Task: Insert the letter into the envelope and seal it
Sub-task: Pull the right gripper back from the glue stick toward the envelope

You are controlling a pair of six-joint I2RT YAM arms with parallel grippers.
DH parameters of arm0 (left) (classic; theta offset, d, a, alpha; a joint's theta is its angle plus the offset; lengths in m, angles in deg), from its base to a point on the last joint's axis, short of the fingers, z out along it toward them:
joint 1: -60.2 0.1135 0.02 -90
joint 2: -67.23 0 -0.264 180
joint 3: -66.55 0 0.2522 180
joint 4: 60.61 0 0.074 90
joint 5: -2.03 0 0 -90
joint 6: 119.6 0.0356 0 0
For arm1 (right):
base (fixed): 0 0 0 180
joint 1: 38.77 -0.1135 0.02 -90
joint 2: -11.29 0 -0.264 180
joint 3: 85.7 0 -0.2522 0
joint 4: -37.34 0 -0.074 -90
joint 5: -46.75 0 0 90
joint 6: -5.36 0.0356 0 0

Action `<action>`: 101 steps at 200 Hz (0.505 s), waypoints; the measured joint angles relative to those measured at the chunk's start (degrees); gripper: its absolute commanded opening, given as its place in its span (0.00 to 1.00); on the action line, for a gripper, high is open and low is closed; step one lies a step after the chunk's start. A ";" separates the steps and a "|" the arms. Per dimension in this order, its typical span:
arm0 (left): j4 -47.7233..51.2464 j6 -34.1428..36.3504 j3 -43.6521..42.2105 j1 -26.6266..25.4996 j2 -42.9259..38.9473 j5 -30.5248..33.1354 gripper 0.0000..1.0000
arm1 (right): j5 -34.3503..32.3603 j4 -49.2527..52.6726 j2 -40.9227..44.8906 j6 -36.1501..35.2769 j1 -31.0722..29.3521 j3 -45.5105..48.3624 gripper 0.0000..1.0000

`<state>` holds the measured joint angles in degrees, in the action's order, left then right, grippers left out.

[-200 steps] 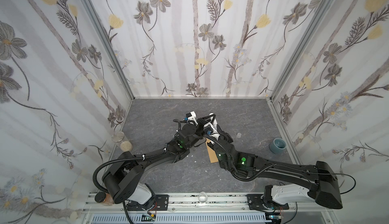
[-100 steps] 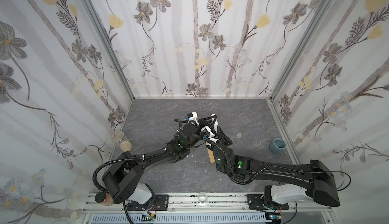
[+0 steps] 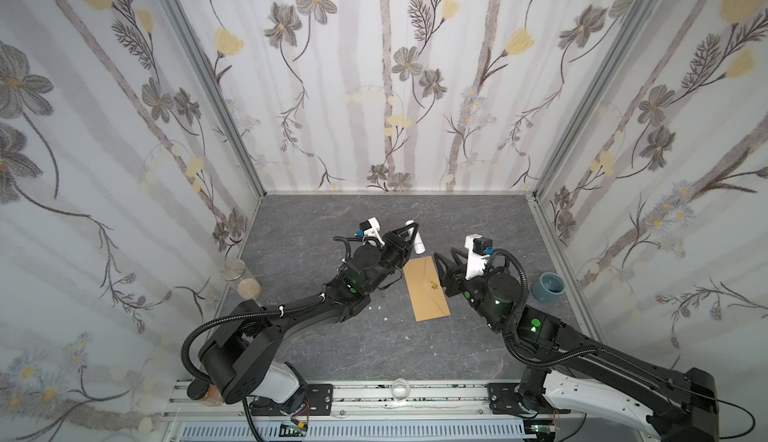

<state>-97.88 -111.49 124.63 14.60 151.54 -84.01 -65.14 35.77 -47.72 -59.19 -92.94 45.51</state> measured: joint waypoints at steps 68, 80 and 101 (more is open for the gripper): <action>-5.86 -0.42 -0.13 -0.44 3.34 3.50 0.00 | 17.07 -20.02 -8.39 22.60 6.67 4.83 0.58; -6.75 -0.37 0.15 -0.68 3.48 3.93 0.00 | 17.53 -22.80 -10.14 24.90 6.75 4.90 0.55; -7.69 -0.24 0.44 -0.94 3.63 4.31 0.00 | 18.86 -26.97 -12.66 28.70 8.63 5.60 0.51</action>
<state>-105.57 -111.73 125.06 13.66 155.17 -79.70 -46.27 8.79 -60.37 -30.49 -84.30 51.11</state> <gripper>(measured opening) 0.224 0.530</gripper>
